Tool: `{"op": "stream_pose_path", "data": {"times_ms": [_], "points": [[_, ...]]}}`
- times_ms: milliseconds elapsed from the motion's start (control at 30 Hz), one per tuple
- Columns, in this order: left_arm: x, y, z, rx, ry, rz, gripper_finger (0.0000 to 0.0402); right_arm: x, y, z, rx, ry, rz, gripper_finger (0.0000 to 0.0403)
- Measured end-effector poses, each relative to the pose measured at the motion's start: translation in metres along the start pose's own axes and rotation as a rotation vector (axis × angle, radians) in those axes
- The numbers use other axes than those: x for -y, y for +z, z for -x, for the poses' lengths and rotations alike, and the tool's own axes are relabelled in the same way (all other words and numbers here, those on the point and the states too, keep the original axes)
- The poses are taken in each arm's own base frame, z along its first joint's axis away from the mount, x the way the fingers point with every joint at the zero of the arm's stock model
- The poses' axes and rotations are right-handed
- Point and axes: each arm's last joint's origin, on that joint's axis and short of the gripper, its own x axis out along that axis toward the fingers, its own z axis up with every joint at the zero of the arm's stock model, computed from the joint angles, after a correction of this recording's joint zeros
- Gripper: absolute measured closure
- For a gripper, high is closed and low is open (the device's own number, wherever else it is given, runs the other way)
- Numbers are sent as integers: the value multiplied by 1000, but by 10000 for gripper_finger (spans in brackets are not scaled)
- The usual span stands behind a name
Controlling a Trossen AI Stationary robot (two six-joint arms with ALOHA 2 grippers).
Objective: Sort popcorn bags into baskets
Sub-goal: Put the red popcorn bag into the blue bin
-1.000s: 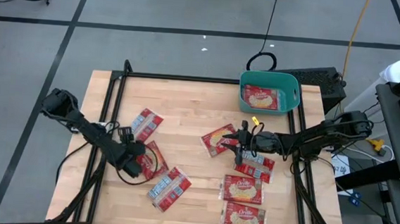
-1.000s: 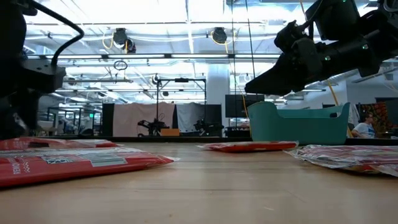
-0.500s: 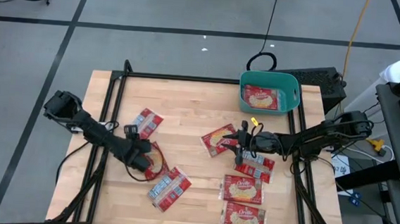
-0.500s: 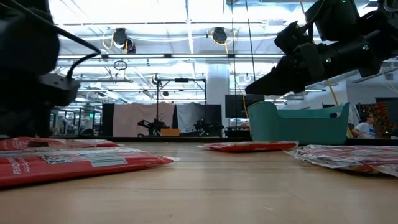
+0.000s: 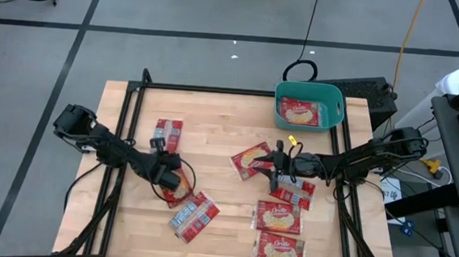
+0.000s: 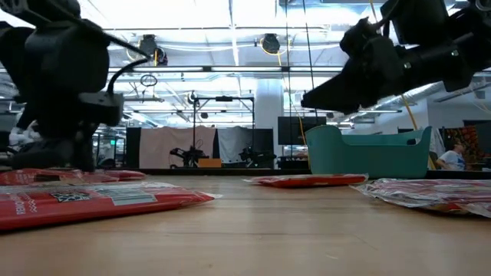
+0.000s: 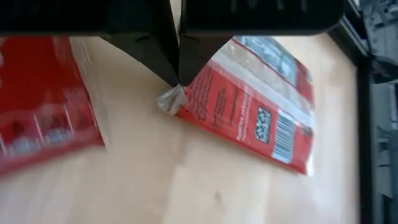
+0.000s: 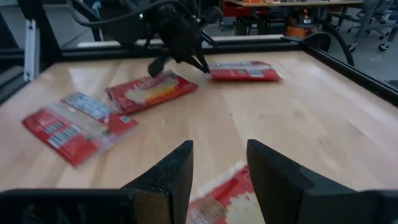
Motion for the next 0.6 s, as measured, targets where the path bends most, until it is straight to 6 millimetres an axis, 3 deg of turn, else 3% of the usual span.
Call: {"op": "stream_pose_path", "data": {"times_ms": [333,600], "points": [[-5,28,20,147,101,6,400,-11,35,-27,23,-20,82,261],[-7,48,41,286,-1,13,401,-23,49,-93,2,-85,227,261]]}}
